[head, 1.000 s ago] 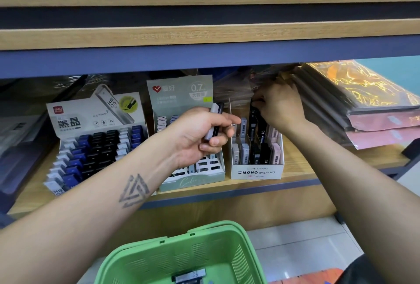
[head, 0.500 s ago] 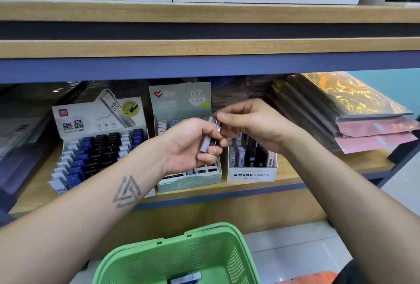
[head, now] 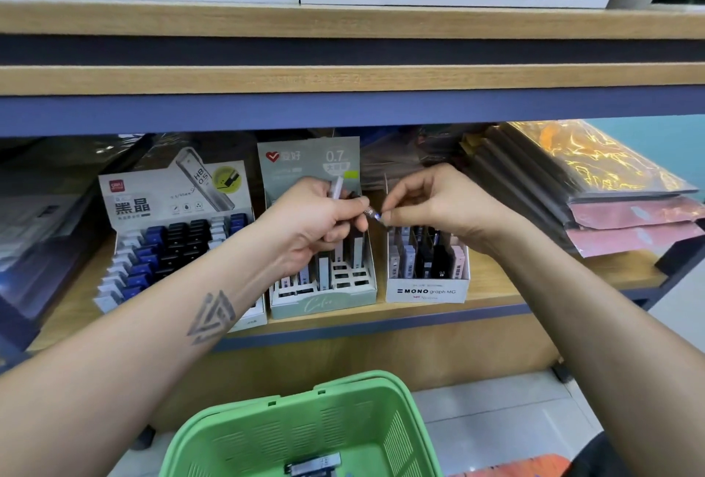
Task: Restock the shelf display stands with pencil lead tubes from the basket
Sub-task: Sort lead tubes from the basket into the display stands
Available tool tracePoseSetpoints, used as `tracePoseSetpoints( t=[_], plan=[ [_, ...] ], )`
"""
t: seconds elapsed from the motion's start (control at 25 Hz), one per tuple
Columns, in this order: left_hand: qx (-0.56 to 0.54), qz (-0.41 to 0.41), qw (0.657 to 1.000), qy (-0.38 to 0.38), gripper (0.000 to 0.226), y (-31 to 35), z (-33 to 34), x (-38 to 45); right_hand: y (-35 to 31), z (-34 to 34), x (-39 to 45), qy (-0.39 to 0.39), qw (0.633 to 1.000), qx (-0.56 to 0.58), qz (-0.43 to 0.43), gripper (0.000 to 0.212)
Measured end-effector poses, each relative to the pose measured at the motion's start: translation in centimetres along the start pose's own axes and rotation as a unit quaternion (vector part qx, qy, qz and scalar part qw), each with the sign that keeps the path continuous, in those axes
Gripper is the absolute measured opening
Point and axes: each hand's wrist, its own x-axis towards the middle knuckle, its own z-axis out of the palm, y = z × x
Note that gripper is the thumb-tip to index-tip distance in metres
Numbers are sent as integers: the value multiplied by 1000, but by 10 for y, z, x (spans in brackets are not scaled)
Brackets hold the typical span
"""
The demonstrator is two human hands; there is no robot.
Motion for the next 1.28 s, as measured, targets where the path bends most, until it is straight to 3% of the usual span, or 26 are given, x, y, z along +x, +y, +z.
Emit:
tracePoseSetpoints(
  t=[0.2,0.28,0.44,0.52,0.64,0.96,1.28],
  plan=[
    [47,16,999,22,18,0,11,4,-8,9,1,-32,996,-23,-81,36],
    [29,10,1000,6,15,0,13,5,-7,2,1,-9,996,-40,-82,34],
    [-15,-10,1000,3,8,2,13,6,10,-28,9,205,974,-80,-57,17],
    [-17,-12,1000,-2,7,2,14,6,16,-43,14,260,952,-143,-75,16],
    [-14,-13,1000,-9,8,-1,16,7,24,-48,20,253,936,-232,-78,20],
    [-11,-22,1000,-18,9,-5,19,12,35,-45,35,250,910,-306,-126,14],
    [-3,-28,999,-19,11,-6,20,12,54,-32,42,249,888,-377,-86,13]
  ],
)
